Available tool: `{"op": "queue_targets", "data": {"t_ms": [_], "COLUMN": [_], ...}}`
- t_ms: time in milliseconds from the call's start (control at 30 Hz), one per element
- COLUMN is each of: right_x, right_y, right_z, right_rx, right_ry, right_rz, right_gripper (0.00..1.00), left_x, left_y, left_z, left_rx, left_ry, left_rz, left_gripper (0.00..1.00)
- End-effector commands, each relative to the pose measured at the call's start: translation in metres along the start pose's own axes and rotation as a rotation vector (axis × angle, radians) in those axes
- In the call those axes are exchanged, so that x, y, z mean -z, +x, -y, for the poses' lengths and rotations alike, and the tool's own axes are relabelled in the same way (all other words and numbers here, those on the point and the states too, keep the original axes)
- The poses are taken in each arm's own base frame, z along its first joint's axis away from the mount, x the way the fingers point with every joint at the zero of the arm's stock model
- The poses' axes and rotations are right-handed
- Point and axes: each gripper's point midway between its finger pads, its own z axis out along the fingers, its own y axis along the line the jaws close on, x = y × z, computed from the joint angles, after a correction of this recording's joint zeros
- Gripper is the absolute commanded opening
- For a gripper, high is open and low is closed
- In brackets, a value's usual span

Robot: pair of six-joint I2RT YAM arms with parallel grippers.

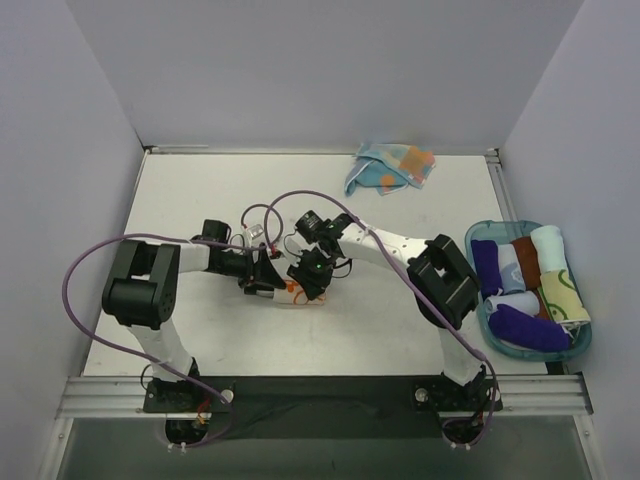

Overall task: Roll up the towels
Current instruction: Roll the towel

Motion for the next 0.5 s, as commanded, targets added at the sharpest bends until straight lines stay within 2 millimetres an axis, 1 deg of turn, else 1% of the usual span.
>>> {"op": "queue_targets", "data": {"t_ms": [0, 67, 133, 233, 267, 333, 367, 400, 467], "right_x": [-0.011, -0.012, -0.012, -0.013, -0.013, -0.011, -0.010, -0.008, -0.003], "right_y": [0.043, 0.043, 0.043, 0.042, 0.041, 0.042, 0.041, 0.042, 0.040], "right_z": [-0.005, -0.004, -0.004, -0.002, -0.002, 0.001, 0.001, 0.003, 0.004], "right_rx": [-0.036, -0.037, -0.039, -0.038, -0.036, -0.034, -0.027, -0.025, -0.010], "right_ry": [0.014, 0.020, 0.024, 0.036, 0.042, 0.061, 0.072, 0.087, 0.112], "right_rz": [-0.174, -0.175, -0.177, -0.177, -0.174, -0.177, -0.170, -0.176, -0.167], "right_gripper": [0.08, 0.09, 0.09, 0.10, 0.11, 0.18, 0.21, 0.28, 0.34], "left_x": [-0.007, -0.009, -0.012, -0.014, -0.014, -0.014, -0.014, -0.014, -0.014], "left_y": [-0.012, -0.011, -0.008, -0.007, -0.006, -0.006, -0.006, -0.006, -0.008], "left_z": [-0.001, -0.004, -0.007, -0.006, -0.007, -0.008, -0.009, -0.010, -0.011], "left_rx": [0.005, 0.013, 0.027, 0.048, 0.052, 0.058, 0.067, 0.070, 0.076], "left_ry": [0.027, 0.025, 0.036, 0.069, 0.070, 0.076, 0.075, 0.073, 0.078], "left_rz": [0.027, 0.022, 0.012, 0.004, 0.001, -0.001, -0.002, -0.001, 0.000], "left_gripper": [0.77, 0.70, 0.67, 0.55, 0.46, 0.33, 0.18, 0.13, 0.05]}}
